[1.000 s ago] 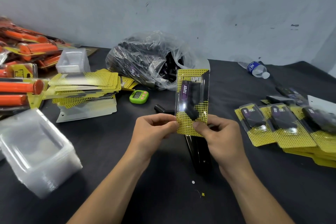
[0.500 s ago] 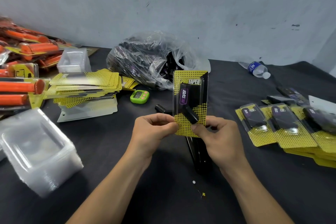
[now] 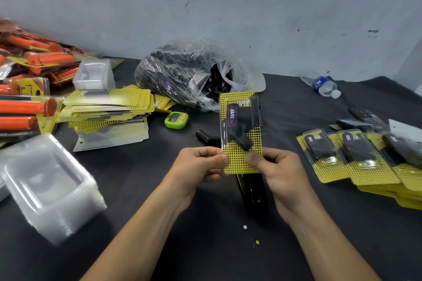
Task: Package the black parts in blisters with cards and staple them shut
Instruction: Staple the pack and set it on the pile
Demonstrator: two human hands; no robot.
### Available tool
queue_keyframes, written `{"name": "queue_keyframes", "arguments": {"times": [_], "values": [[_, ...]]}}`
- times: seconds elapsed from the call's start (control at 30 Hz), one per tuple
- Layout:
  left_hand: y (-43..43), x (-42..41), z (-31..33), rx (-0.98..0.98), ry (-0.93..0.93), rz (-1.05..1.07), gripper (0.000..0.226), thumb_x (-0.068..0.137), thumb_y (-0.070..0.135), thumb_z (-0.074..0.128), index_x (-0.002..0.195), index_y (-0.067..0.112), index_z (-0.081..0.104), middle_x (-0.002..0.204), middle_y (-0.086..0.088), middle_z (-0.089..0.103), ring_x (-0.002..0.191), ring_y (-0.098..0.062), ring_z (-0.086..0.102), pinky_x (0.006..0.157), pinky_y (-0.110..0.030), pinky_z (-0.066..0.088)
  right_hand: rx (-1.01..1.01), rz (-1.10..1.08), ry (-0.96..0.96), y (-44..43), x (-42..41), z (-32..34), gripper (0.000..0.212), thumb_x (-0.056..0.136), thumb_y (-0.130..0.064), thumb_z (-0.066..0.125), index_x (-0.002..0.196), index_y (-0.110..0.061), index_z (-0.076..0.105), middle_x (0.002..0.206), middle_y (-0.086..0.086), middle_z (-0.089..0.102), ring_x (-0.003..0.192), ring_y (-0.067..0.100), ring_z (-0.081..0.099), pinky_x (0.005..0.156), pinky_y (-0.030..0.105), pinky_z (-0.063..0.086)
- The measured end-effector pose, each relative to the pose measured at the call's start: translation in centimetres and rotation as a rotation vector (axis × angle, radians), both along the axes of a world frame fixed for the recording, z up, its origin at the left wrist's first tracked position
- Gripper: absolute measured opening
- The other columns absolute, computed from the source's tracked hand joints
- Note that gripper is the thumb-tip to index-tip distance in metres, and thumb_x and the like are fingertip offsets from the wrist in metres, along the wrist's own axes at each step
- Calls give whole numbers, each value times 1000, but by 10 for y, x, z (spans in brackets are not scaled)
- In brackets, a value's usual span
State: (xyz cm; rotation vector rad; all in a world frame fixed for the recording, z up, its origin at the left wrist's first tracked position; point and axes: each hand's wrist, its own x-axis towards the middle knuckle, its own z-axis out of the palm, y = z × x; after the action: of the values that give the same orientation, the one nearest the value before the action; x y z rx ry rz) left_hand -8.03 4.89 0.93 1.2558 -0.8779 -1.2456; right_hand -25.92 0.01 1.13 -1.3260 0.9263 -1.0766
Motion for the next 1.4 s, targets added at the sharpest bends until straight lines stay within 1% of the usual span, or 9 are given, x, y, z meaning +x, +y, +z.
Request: {"name": "queue_keyframes", "arguments": {"times": [0.13, 0.37, 0.5, 0.6, 0.73, 1.03, 1.1, 1.23, 1.4], "values": [[1, 0, 5, 13, 97, -106, 5, 79, 16, 80, 78, 20, 82, 86, -7, 75, 69, -9, 69, 62, -18, 55, 65, 38, -41, 2, -3, 3, 16, 93, -10, 70, 87, -14, 84, 94, 7, 81, 89, 16, 78, 68, 17, 57], [3, -1, 0, -63, -35, 36, 13, 84, 8, 81, 82, 21, 84, 80, -7, 78, 66, -11, 72, 57, -18, 54, -152, -114, 110, 9, 5, 3, 17, 92, -20, 76, 83, -32, 84, 82, 2, 80, 82, 21, 77, 76, 41, 61], [2, -2, 1, -96, -69, 123, 20, 83, -1, 79, 76, 18, 84, 70, -9, 75, 56, -11, 67, 53, -19, 51, -215, -90, 226, 6, -2, 5, 6, 88, -25, 81, 87, -30, 83, 81, 3, 78, 81, 28, 74, 77, 54, 60], [0, -1, 1, -102, -57, 138, 21, 82, -2, 78, 74, 16, 84, 70, -11, 75, 56, -12, 66, 52, -19, 50, -189, -83, 252, 3, -8, 6, 11, 86, -18, 81, 84, -29, 83, 79, 0, 78, 79, 21, 75, 75, 48, 62], [0, -7, 0, -140, -39, 109, 19, 88, 5, 76, 82, 20, 85, 79, -6, 77, 65, -9, 67, 58, -20, 53, -137, -93, 132, 0, -8, 6, 22, 87, -6, 79, 81, -27, 83, 62, -3, 70, 51, 7, 56, 51, 20, 47], [2, -7, 0, -164, 47, 132, 25, 85, -8, 74, 94, 13, 82, 90, -14, 80, 71, -16, 75, 60, -22, 57, -103, -14, 140, -2, -9, 5, 16, 88, -11, 78, 85, -26, 82, 72, 8, 76, 42, 10, 49, 42, 19, 38], [3, -8, -1, -156, 89, 133, 26, 85, -10, 73, 98, 10, 80, 92, -15, 80, 73, -18, 76, 62, -22, 58, -104, -3, 128, -2, -9, 4, 20, 88, -7, 77, 86, -26, 83, 76, 6, 77, 46, 12, 54, 41, 19, 36], [3, -12, -2, -125, 161, 126, 28, 84, -11, 72, 93, 13, 83, 95, -18, 79, 76, -20, 76, 65, -24, 59, -46, 10, 16, -2, -9, 2, 22, 87, 5, 74, 95, -15, 82, 90, 9, 80, 71, 36, 55, 41, 24, 36], [2, -18, 0, -75, 168, 46, 9, 84, 22, 77, 88, 20, 85, 95, -11, 80, 75, -14, 76, 61, -21, 58, 61, 10, -28, -4, -10, 0, 24, 86, 9, 72, 94, -11, 80, 93, 12, 80, 66, 31, 50, 39, 19, 36]]}}
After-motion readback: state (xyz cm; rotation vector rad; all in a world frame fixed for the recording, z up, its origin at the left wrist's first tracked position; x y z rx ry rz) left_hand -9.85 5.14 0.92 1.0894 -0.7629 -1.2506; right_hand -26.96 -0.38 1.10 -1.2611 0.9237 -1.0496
